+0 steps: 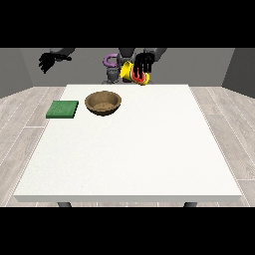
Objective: Pick the cup and pour the ball into the bowl, then pick the bowl and place it on the pad
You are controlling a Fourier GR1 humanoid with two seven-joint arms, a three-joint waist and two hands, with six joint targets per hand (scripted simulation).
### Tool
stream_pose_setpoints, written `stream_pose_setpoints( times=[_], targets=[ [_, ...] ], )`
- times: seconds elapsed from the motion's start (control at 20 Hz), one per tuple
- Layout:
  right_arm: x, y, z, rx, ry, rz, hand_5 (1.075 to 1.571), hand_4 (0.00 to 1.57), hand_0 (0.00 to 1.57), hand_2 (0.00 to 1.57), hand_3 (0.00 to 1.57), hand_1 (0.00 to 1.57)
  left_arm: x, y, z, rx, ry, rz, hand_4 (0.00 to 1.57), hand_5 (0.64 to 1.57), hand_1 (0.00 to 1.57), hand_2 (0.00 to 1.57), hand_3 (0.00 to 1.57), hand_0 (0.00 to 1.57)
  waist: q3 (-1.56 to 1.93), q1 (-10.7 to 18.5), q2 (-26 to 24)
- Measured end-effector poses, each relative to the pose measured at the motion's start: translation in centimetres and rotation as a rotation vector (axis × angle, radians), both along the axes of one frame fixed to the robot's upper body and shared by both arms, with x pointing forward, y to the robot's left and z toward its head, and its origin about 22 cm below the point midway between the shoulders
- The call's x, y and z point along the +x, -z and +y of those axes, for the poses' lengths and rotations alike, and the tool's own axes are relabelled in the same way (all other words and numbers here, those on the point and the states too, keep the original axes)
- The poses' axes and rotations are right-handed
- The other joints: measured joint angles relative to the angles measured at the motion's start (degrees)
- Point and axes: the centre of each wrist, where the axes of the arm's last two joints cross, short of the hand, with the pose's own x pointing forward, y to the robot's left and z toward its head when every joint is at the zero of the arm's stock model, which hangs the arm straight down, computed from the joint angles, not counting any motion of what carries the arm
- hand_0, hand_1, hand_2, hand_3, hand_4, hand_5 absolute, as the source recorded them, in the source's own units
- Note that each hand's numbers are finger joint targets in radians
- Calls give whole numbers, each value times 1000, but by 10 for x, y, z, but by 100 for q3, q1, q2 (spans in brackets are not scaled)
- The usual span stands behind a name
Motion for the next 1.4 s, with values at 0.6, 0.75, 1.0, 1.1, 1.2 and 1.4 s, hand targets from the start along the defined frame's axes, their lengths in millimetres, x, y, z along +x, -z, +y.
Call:
stream_pose_setpoints(
  times=[0.6,0.75,1.0,1.1,1.2,1.4],
  targets=[
    [12,1,5,13,-17,-18,1571,0,0,0,0,0,-19,11,-86,694,159,-62,1481,1216,1465,1571,1571,1465,-1,-58,87],
    [9,4,0,11,-2,-6,1571,0,0,0,0,0,-25,17,-95,820,185,-70,1529,1137,1449,1571,1571,1449,-5,7,34],
    [8,7,4,11,3,19,1568,0,0,0,0,0,-34,28,-97,915,216,-74,1532,1135,1447,1571,1571,1447,-11,83,-26],
    [10,11,10,21,10,43,1565,104,0,0,0,0,-30,17,-100,893,224,-79,1495,1222,1480,1571,1571,1480,-13,168,-46],
    [8,15,11,26,29,58,1565,104,0,0,0,0,-26,5,-98,695,191,-61,1571,1069,1306,1571,1571,1306,-25,307,-49],
    [-1,20,7,35,70,74,1565,104,0,0,0,0,-22,-4,-81,225,89,-2,1465,1170,1175,1443,1274,1175,-60,566,-77]
  ],
)
